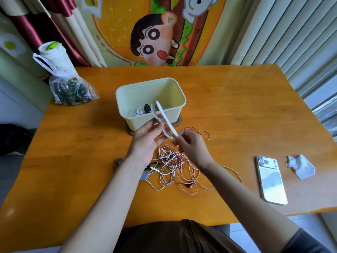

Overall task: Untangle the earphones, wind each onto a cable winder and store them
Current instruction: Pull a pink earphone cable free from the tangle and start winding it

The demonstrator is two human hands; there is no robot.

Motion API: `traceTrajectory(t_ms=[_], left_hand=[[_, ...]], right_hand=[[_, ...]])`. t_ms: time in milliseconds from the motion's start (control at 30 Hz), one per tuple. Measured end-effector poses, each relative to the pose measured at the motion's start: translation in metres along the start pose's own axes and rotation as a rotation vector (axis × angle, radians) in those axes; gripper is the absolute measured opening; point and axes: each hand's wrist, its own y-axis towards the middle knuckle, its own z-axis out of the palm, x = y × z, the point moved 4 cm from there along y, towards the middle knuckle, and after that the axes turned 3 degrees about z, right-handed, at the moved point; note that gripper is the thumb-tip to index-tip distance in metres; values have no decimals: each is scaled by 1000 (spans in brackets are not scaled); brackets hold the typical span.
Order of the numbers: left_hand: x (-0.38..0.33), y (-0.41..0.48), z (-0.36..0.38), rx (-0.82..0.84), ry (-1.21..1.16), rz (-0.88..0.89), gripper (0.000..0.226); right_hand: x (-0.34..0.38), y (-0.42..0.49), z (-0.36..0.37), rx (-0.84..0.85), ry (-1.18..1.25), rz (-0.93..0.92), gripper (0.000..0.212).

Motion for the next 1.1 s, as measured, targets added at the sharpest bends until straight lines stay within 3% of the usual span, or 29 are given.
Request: traceTrajectory(t_ms=[133,233,333,467,733,867,1100], left_hand=[[1,2,-7,-113,98,59,27],[1,4,-18,-208,546,234,22],[5,7,-26,-149,915,342,26],[10,4,-24,-3,1053,353,29],[10,-4,9,297,1005,315,34],[4,-11,20,405,822,239,43],[-12,-16,33,329,322,216,31]], right_hand=[[3,-11,8,33,-62,-59,16],[14,-17,10,38,-184,-143,16],[25,-17,3,144,-327,-151,22],[34,-10,-20,269,-521,-129,23],[52,3,-65,50,-632,-269,19],[51,5,-72,9,-569,-284,18],[36,-2,-57,64,-109,-126,25]])
